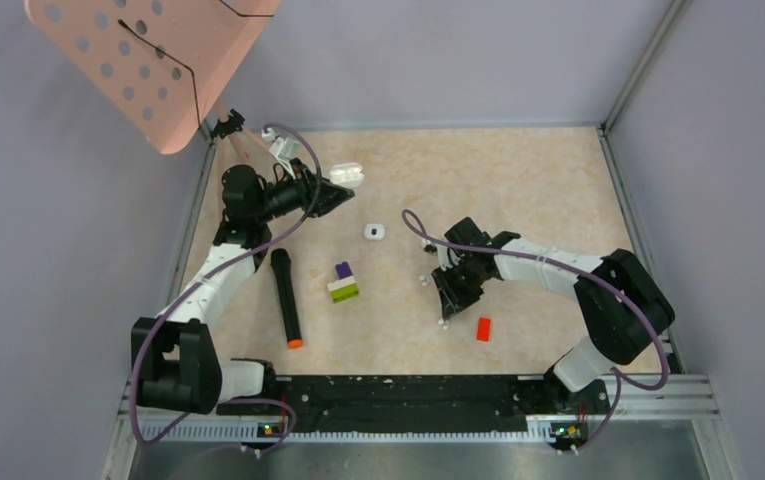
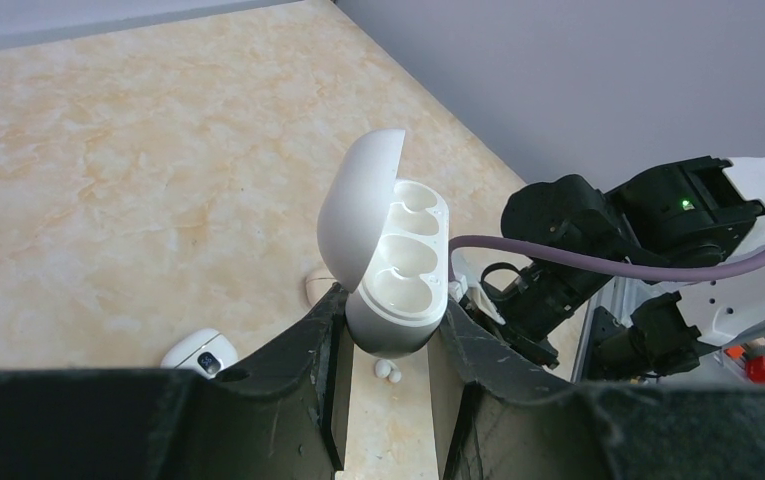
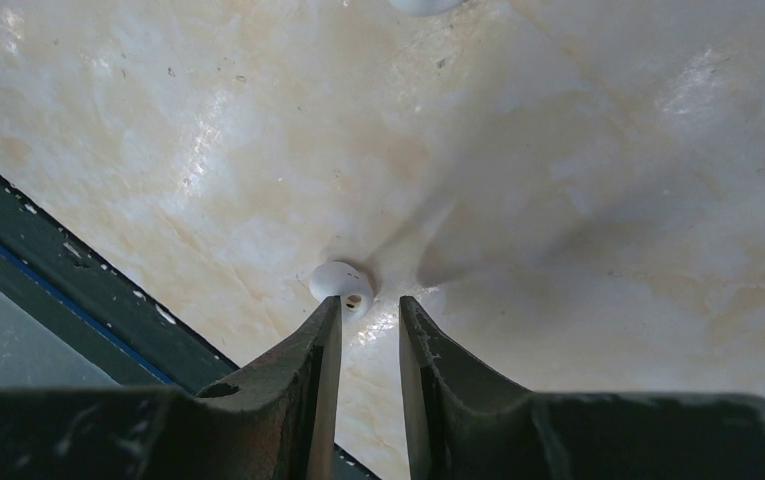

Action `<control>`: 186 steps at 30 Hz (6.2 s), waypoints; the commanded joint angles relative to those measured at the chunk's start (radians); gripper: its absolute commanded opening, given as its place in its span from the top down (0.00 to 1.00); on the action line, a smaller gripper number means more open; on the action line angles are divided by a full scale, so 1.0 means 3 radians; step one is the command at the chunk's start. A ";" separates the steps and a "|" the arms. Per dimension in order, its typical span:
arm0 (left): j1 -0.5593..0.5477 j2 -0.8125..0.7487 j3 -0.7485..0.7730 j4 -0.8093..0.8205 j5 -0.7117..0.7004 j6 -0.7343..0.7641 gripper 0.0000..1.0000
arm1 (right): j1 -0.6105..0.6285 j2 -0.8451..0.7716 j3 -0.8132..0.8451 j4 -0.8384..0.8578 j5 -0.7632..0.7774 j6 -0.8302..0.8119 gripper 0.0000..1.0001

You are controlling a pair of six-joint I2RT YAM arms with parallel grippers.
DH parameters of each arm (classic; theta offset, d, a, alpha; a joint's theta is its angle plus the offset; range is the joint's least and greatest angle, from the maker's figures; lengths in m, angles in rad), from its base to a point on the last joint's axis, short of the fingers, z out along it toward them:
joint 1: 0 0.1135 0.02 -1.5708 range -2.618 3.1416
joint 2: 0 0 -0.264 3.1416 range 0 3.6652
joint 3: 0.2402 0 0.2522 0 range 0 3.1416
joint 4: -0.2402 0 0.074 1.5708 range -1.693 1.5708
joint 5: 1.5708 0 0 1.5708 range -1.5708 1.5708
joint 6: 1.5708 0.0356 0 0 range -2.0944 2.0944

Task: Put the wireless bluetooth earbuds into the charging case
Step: Pick up the earbud from the center of the board, then place the earbud in the charging case.

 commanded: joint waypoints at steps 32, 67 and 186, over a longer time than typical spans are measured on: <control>0.0015 -0.0013 -0.0037 0.0216 0.0059 -0.0077 1.00 | 0.0181 0.0132 0.0004 0.0112 0.0053 0.0001 0.67; 0.0015 -0.0001 -0.0007 0.0013 0.0205 0.0026 1.00 | 0.0260 -0.0050 0.0309 -0.0418 0.0345 0.0371 0.74; -0.0759 0.0627 -0.0138 0.1568 0.0785 0.0015 1.00 | 0.0723 0.0016 0.3544 -0.1729 0.0820 -0.3297 1.00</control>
